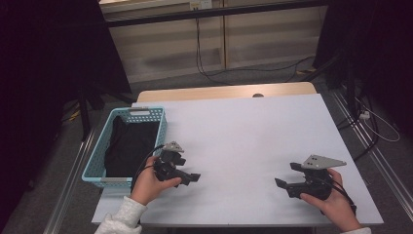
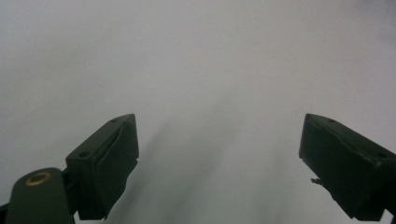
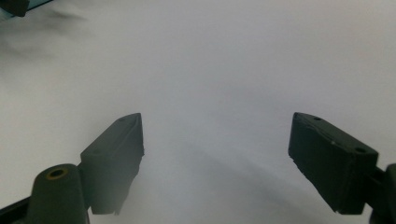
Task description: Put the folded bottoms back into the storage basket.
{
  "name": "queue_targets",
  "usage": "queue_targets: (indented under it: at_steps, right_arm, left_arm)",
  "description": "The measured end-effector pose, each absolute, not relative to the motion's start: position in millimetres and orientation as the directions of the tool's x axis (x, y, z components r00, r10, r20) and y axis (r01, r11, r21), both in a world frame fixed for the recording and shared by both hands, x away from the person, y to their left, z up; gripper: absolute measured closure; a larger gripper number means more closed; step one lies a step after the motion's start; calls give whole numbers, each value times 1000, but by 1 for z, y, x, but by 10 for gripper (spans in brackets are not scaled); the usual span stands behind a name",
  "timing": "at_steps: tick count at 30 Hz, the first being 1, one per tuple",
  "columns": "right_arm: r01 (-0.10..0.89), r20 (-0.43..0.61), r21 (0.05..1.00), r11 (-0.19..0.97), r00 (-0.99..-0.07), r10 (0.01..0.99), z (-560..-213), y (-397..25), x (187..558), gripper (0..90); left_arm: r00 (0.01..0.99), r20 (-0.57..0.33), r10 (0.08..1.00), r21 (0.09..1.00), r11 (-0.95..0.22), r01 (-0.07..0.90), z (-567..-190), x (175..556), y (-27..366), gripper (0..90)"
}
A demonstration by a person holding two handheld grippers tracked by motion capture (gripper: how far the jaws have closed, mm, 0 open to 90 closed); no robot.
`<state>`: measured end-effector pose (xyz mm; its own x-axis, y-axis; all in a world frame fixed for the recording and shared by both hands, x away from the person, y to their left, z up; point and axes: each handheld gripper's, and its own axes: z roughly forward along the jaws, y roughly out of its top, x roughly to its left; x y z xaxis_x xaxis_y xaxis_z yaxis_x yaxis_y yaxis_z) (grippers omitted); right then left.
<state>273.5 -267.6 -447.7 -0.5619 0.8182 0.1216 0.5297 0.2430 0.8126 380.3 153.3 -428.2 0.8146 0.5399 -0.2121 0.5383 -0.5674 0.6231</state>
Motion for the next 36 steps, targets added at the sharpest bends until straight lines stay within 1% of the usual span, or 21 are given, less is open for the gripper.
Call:
queue_targets:
  at_steps: [8,18,36]
  right_arm:
    - [528,121,813,245,-564,817,-447,-270,273,177]
    - [531,124,810,247,-568,814,-447,-269,273,174]
    - [529,120,807,262,-581,805,-446,-269,271,173]
  left_arm:
    - [817,-202,540,617,-578,534,-432,378,156,114]
    - [815,-212,539,626,-566,537,-435,375,161,109]
    - [826,-201,526,646,-563,516,-435,370,166,107]
